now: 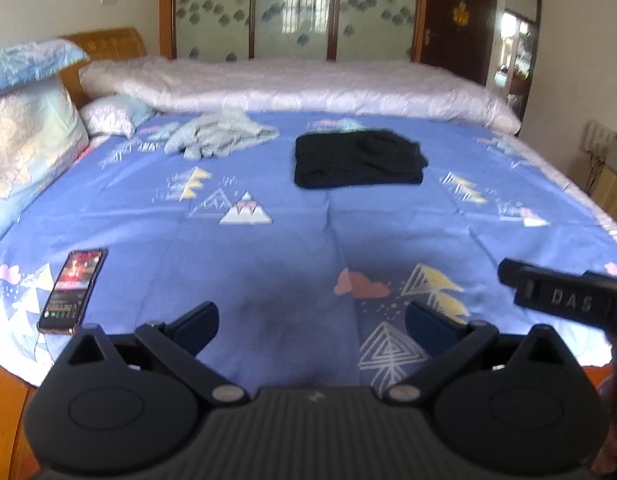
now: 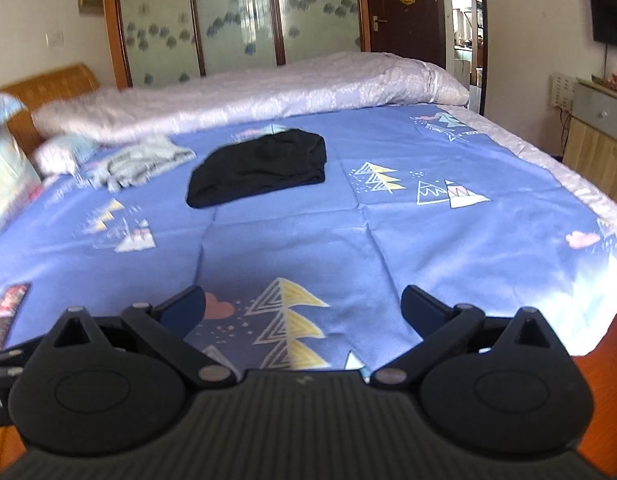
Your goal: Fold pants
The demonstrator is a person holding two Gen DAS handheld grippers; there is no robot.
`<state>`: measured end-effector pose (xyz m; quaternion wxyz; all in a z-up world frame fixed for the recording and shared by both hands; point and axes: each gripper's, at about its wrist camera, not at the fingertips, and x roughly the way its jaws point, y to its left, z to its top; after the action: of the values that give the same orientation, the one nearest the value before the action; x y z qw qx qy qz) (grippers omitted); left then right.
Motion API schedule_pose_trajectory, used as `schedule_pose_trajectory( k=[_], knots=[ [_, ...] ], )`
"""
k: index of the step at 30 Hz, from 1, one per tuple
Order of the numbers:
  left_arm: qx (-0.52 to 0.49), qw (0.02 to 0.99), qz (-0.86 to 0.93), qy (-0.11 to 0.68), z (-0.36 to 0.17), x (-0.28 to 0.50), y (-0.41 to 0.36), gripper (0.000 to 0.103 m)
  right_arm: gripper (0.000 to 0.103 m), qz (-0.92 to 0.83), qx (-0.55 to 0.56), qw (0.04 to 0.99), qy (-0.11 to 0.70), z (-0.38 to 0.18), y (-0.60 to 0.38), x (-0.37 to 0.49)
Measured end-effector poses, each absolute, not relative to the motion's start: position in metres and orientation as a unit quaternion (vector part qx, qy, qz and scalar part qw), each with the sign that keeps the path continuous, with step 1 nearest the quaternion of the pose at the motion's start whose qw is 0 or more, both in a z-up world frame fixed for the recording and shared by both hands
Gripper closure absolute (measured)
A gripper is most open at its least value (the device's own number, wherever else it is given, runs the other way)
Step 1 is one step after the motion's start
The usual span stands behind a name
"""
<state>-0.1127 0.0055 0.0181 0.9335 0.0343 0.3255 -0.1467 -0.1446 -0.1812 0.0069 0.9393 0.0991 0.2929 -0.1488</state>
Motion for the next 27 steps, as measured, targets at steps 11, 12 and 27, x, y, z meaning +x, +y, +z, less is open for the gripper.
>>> schedule_pose_trajectory(
  k=[11, 12, 27],
  knots=[
    [-0.004, 0.958, -0.130, 0.256, 0.040, -0.060, 0.041, 0.009, 0.058, -0.081, 0.092, 0.940, 0.318, -0.010, -0.166, -0.139],
    [-0.001, 0.959, -0.130, 0.252, 0.042, -0.044, 0.044, 0.014, 0.067, -0.075, 0.102, 0.934, 0.334, -0.016, -0.168, -0.132],
    [-0.004, 0.955, -0.044, 0.294, -0.003, 0.296, 0.057, 0.031, 0.088, -0.091, 0.120, 0.938, 0.311, -0.042, -0.227, 0.006]
  ],
)
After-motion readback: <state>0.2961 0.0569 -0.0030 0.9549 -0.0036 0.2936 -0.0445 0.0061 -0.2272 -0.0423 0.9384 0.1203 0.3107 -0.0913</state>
